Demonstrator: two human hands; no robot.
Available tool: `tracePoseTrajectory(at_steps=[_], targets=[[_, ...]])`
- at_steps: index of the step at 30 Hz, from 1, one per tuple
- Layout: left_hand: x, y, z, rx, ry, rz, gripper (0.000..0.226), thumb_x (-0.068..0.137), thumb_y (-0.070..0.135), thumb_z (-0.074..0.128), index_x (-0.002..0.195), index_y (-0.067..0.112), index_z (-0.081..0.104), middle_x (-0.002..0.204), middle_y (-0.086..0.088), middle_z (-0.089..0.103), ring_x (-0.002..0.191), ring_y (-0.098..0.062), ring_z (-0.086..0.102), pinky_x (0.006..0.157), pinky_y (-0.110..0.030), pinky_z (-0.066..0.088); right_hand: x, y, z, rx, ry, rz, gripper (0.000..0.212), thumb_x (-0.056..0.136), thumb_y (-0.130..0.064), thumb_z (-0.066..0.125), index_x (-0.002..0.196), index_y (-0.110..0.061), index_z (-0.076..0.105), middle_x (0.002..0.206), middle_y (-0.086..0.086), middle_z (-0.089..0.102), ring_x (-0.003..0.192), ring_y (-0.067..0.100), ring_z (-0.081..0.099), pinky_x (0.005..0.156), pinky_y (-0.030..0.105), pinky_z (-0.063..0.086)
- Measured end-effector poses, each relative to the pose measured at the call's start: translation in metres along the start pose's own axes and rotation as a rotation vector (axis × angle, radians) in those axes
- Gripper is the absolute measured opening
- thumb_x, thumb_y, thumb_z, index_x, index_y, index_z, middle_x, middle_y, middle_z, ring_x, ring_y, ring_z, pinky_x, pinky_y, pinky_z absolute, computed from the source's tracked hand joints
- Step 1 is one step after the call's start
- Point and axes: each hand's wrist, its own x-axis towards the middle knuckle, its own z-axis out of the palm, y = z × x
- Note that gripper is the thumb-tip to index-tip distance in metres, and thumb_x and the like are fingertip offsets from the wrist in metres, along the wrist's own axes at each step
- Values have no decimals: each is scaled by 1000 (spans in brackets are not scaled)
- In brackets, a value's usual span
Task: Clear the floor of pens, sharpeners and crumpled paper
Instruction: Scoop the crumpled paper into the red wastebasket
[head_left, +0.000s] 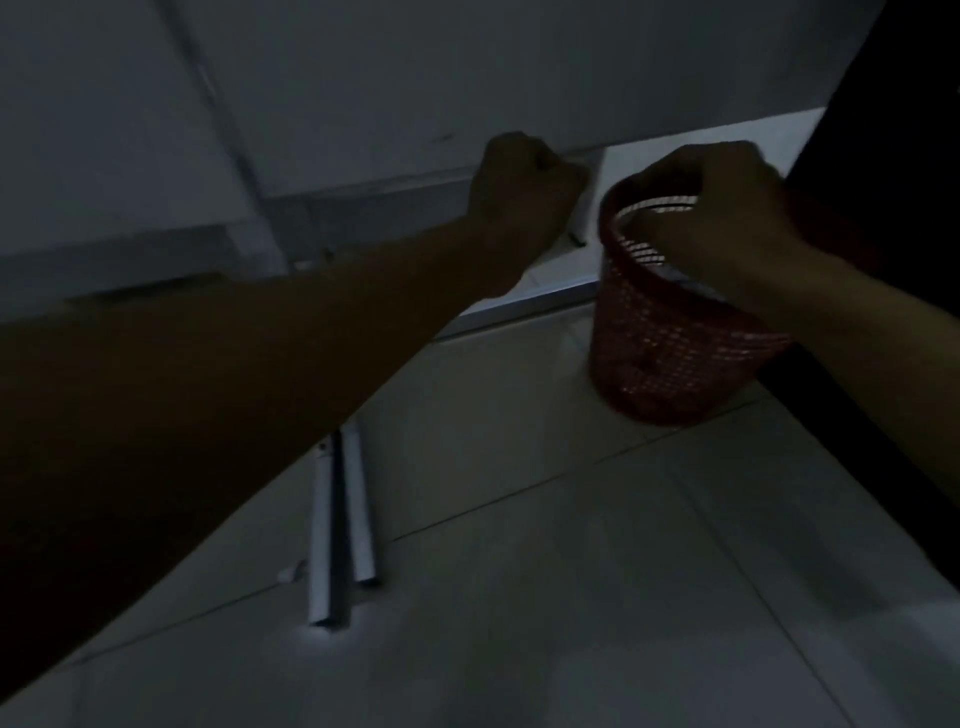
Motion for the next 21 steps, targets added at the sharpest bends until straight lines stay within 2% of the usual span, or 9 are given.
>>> tracePoseTrajectory(at_steps=[3, 6, 10, 12, 13, 15, 17, 19, 21], targets=[[-41, -21, -59, 65, 36, -47, 24, 89, 20, 62, 71, 4, 62, 78, -20, 63, 66, -22, 61, 60, -44, 56, -30, -46, 25, 59, -46, -78, 20, 82, -23, 73, 98, -12, 74, 95, 3, 71, 89, 13, 66, 81, 26, 52], [-92, -49, -119, 118, -5, -135, 20, 93, 17, 56, 79, 4, 61, 76, -16, 63, 60, -21, 61, 53, -31, 49, -66, -86, 64, 91, -154, -165, 15, 80, -20, 74, 90, -10, 76, 86, 5, 73, 80, 16, 68, 76, 34, 57], [-153, -98, -185, 212, -62, -320, 20, 94, 18, 55, 85, 1, 63, 82, -16, 67, 67, -19, 63, 58, -29, 50, -126, -116, 130, 99, -391, -249, 8, 80, -15, 76, 87, -13, 76, 80, -2, 71, 70, -4, 61, 64, 6, 47], [-184, -130, -213, 265, -109, -441, 21, 93, 18, 57, 90, -2, 63, 84, -17, 68, 67, -20, 63, 58, -29, 50, -155, -125, 167, 68, -546, -314, 10, 80, -15, 76, 89, -13, 76, 84, -2, 72, 67, -6, 59, 63, 3, 47], [-200, -147, -224, 273, -125, -497, 21, 93, 16, 58, 92, -4, 63, 84, -18, 67, 66, -21, 63, 56, -28, 48, -168, -127, 185, 48, -612, -351, 13, 80, -15, 75, 93, -13, 76, 88, 0, 72, 71, -3, 61, 65, 4, 48], [-231, -177, -244, 262, -125, -596, 22, 92, 14, 57, 94, -7, 62, 82, -17, 66, 62, -21, 61, 52, -24, 45, -191, -129, 218, -36, -745, -412, 20, 84, -17, 71, 104, -15, 73, 104, 2, 69, 92, 14, 63, 80, 22, 51], [-257, -199, -255, 242, -107, -678, 20, 92, 13, 57, 94, -6, 62, 81, -15, 65, 64, -22, 62, 52, -24, 44, -207, -127, 243, -182, -806, -490, 25, 91, -20, 62, 115, -15, 67, 118, 3, 62, 111, 22, 54, 90, 31, 40], [-280, -215, -267, 181, -53, -754, 16, 93, 14, 56, 90, -1, 62, 79, -14, 65, 62, -22, 61, 54, -25, 44, -220, -125, 268, -293, -771, -617, 23, 93, -15, 55, 114, -13, 64, 116, 6, 62, 110, 29, 52, 86, 35, 32], [-292, -224, -274, 36, 53, -852, 16, 94, 16, 56, 86, 3, 60, 75, -13, 63, 59, -23, 59, 55, -26, 45, -226, -124, 285, -445, -723, -677, 23, 90, -9, 51, 109, -12, 64, 110, 8, 62, 107, 31, 53, 89, 38, 30]])
